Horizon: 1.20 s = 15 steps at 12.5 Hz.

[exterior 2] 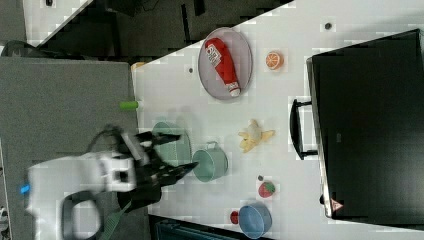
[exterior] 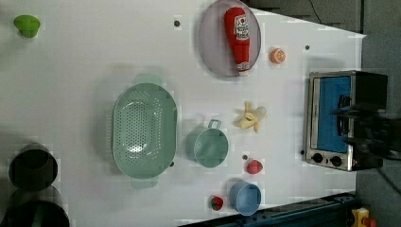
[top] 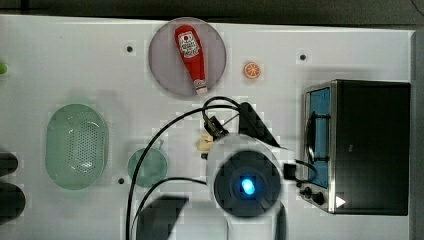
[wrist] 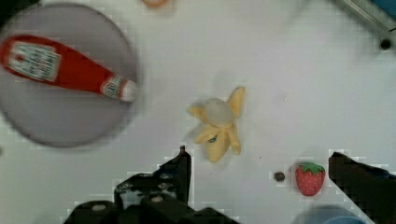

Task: Pick banana from table and place on oven.

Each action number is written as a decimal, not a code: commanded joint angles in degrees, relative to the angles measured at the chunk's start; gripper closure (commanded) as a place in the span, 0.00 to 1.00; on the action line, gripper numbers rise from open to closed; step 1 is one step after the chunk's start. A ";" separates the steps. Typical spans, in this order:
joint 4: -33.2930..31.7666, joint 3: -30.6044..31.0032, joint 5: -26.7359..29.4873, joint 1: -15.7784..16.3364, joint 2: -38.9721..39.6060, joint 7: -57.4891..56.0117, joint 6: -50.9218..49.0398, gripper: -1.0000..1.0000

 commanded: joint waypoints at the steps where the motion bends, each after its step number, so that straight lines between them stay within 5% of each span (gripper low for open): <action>1: -6.26 -0.07 1.50 0.22 4.78 2.20 8.07 0.00; 15: -7.94 2.25 1.50 0.36 34.38 2.26 37.43 0.00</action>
